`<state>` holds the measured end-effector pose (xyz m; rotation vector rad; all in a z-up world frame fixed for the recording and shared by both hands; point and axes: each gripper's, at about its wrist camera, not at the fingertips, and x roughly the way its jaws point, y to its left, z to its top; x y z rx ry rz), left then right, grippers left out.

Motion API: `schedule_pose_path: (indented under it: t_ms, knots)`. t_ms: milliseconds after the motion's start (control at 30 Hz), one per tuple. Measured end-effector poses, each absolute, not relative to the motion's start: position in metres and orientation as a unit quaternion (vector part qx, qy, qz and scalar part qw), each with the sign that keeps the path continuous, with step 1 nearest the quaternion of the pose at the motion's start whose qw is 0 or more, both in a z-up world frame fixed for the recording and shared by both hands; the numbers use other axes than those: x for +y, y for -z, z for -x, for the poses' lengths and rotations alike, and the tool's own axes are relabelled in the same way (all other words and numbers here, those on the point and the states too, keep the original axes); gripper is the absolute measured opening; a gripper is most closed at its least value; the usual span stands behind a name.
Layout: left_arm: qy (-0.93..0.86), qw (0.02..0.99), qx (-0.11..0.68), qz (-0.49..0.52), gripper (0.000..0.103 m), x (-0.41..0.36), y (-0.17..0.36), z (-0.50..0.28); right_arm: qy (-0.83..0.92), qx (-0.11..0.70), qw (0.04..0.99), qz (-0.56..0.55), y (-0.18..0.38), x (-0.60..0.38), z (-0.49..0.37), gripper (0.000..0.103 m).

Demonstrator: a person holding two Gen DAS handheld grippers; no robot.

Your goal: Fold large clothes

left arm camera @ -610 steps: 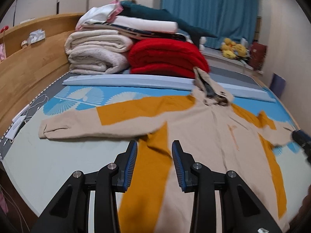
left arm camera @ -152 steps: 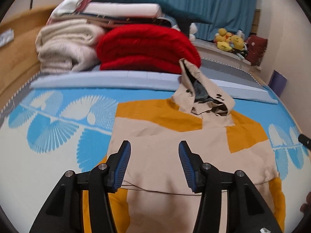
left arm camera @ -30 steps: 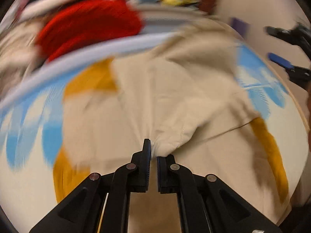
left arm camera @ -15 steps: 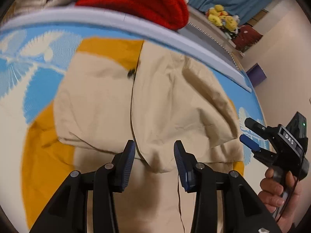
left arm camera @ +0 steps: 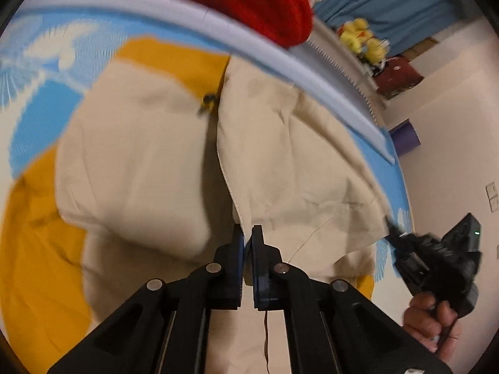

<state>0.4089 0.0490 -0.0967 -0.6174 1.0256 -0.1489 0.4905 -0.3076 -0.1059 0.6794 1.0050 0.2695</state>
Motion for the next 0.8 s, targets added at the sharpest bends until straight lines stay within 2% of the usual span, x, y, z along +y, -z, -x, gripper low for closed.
schedule_pose_path:
  t_ms: [33,100,133,167,233,333,367,400,500,567,633,733,800]
  knots:
    - [0.058,0.821,0.499,0.273,0.003,0.048,0.104,-0.411,-0.123,0.466,0.82,-0.307,0.105,-0.307,-0.49,0.003]
    - [0.035,0.79,0.552,0.265,0.003,0.048,0.137,-0.414,-0.08,0.509,0.82,-0.249,0.125,-0.299,-0.495,0.004]
    - [0.019,0.767,0.582,0.268,0.008,0.049,0.157,-0.413,-0.068,0.535,0.806,-0.242,0.137,-0.297,-0.497,0.004]
    - [0.01,0.76,0.591,0.272,0.011,0.05,0.163,-0.411,-0.05,0.575,0.777,-0.25,0.162,-0.298,-0.496,0.004]
    - [0.003,0.771,0.579,0.266,0.011,0.05,0.151,-0.412,-0.04,0.598,0.755,-0.267,0.18,-0.298,-0.494,0.004]
    - [-0.015,0.823,0.524,0.219,0.021,0.046,0.11,-0.412,-0.039,0.587,0.769,-0.248,0.163,-0.294,-0.496,0.013]
    - [-0.017,0.839,0.504,0.206,0.023,0.044,0.1,-0.409,-0.036,0.576,0.781,-0.241,0.151,-0.293,-0.495,0.022]
    - [-0.007,0.852,0.486,0.197,0.023,0.041,0.091,-0.407,-0.025,0.558,0.797,-0.229,0.139,-0.294,-0.492,0.029]
    - [0.039,0.845,0.49,0.21,0.023,0.032,0.098,-0.408,0.012,0.493,0.85,-0.184,0.102,-0.292,-0.481,0.041]
    - [0.052,0.823,0.519,0.227,0.023,0.026,0.119,-0.41,-0.003,0.458,0.871,-0.177,0.089,-0.286,-0.479,0.042]
    - [0.045,0.796,0.561,0.223,0.023,0.02,0.144,-0.412,-0.064,0.455,0.868,-0.188,0.091,-0.276,-0.485,0.042]
    - [0.045,0.781,0.585,0.215,0.023,0.019,0.155,-0.413,-0.129,0.503,0.825,-0.223,0.122,-0.265,-0.496,0.042]
    - [0.052,0.78,0.583,0.222,0.023,0.021,0.146,-0.413,-0.091,0.556,0.801,-0.2,0.15,-0.266,-0.501,0.042]
